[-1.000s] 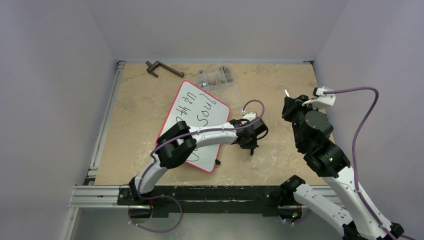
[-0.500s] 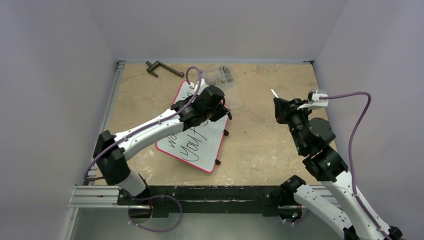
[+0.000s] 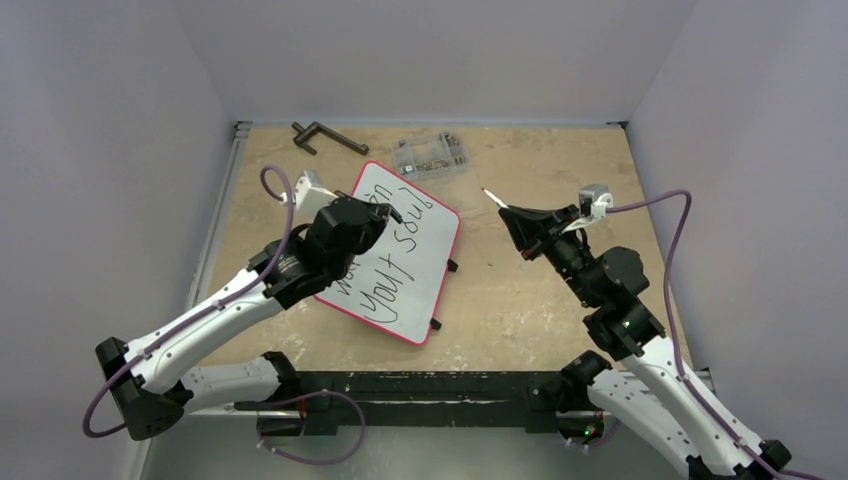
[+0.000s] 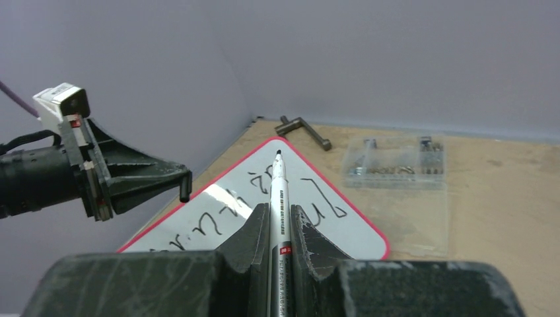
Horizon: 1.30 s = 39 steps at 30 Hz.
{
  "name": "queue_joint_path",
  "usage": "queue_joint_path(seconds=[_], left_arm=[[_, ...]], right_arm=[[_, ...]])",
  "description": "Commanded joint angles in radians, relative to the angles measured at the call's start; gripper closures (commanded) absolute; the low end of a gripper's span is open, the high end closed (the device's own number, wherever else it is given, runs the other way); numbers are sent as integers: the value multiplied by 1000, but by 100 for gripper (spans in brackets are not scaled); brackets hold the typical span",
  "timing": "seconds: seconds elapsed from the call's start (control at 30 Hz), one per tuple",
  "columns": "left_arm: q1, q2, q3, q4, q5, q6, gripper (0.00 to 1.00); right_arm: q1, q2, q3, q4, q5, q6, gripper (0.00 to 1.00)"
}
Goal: Write a sentence on the whiteboard
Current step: Insert the whiteboard marker without the cap into the pen cap.
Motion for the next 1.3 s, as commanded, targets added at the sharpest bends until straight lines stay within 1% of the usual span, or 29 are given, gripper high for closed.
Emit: queue_joint_path(seconds=[0.0,0.1,0.2,0.3,0.43,0.53,0.63,0.83,1.07,1.27], left_arm=[[12,-90,-49,25,-95,-89,100],[14,-165,-111,82,-97,-140,100],[15,-221,-137,82,-114,-196,100],[17,-251,-137,52,-122,-244,100],[17,-262,-147,75,-118,-311,100],[17,-257,-160,90,-128,-364,100],[17,-247,-162,108,-140,-381,100],[17,-247,-192,204,-138,-396,100],[17,-230,-181,210,-138,-397,100],[17,-206,-178,207,-117,-438,100]], right_arm=[[4,56,-37,248,-218,38,100],[4,105,-53,336,-316,66,100],[4,139,-63,411,-373,91,100],[5,169,-54,445,-404,99,100],[6,206,-37,477,-450,105,100],[11,231,-27,498,-464,111,100],[24,269,-16,522,-479,114,100],[51,335,3,562,-496,111,100],[91,384,31,565,-489,87,100],[112,407,50,564,-473,75,100]])
